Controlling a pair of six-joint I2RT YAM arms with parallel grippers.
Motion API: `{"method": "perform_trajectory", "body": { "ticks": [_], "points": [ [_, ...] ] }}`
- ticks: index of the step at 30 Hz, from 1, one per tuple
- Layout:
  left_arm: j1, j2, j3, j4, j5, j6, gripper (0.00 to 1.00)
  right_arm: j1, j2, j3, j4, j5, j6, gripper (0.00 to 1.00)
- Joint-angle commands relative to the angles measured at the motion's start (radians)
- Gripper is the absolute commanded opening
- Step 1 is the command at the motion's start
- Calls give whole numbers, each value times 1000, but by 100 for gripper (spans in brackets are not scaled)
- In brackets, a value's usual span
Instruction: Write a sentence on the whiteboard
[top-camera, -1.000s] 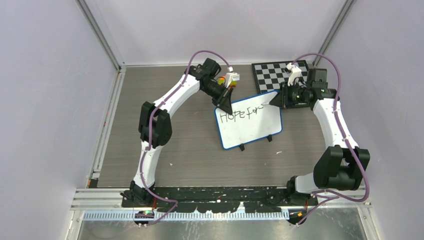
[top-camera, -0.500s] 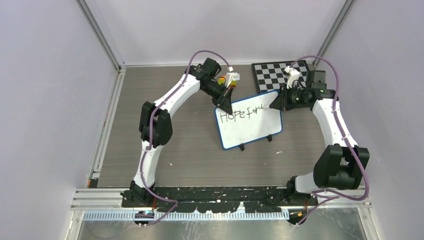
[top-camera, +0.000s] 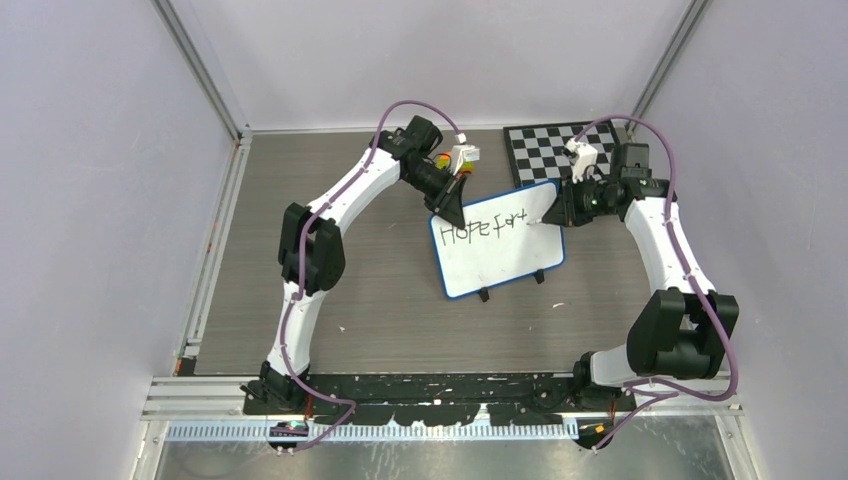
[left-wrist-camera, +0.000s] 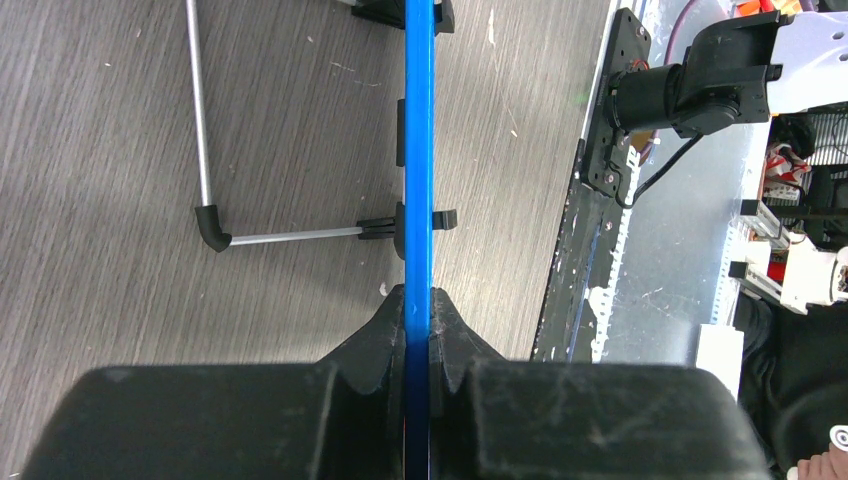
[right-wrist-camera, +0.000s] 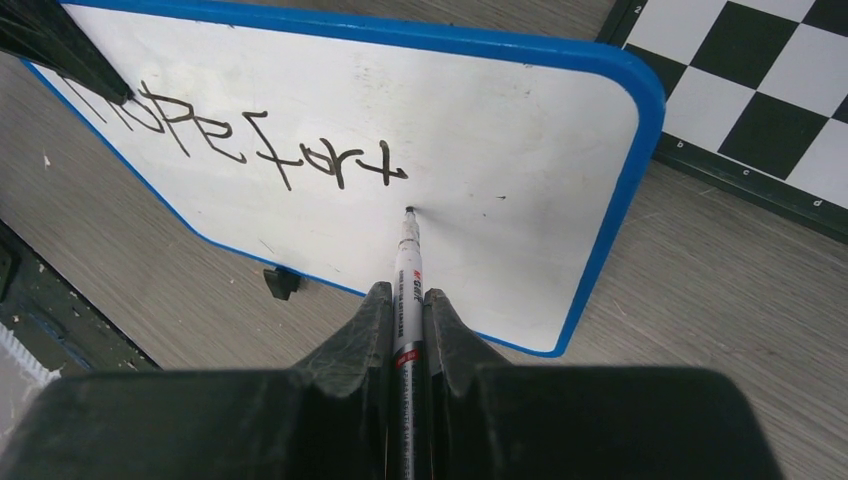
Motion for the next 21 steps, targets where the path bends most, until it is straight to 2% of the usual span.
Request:
{"method": "perform_trajectory", "body": {
  "ticks": [1,8,21],
  "points": [
    [-23,15,18,-15,10,11,0,-2,-22,70,8,10,-5,0],
    [-24,15,18,-12,16,11,0,-2,-33,89,-3,-43,7,0],
    [-24,12,15,-9,20,9,0,-2,-19,111,98,-20,84,0]
  ]
}}
